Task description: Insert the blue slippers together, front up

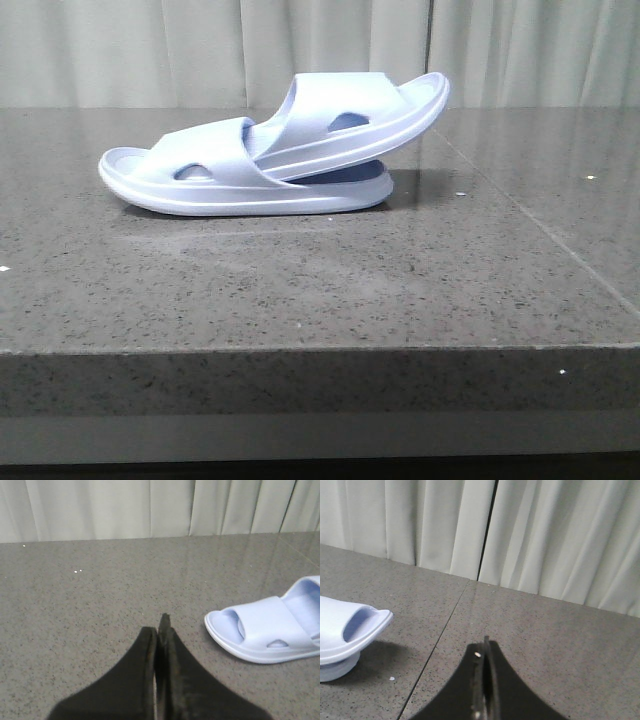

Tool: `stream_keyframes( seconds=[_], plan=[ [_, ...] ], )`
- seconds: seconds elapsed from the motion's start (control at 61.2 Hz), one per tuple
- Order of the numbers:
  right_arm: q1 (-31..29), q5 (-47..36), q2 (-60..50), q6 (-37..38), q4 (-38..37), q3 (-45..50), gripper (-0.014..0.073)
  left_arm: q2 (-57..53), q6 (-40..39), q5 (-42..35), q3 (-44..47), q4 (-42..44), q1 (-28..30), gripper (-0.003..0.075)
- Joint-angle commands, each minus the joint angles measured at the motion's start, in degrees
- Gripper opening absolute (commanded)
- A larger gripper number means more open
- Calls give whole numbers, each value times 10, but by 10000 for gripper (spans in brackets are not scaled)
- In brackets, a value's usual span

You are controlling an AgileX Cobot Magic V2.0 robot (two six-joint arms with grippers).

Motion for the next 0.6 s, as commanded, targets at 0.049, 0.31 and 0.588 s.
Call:
stream_keyframes(
  seconds=[0.049, 0.31, 0.588],
  plan=[
    [1, -76, -41, -8, 5, 24, -60, -32, 3, -49, 21, -10, -12, -19],
    [1, -81, -49, -7, 7, 27, -60, -42, 3, -53, 28, -11, -12, -19],
    [1, -81, -49, -7, 7, 27, -60, -42, 3, -53, 28, -11, -12, -19]
  ],
)
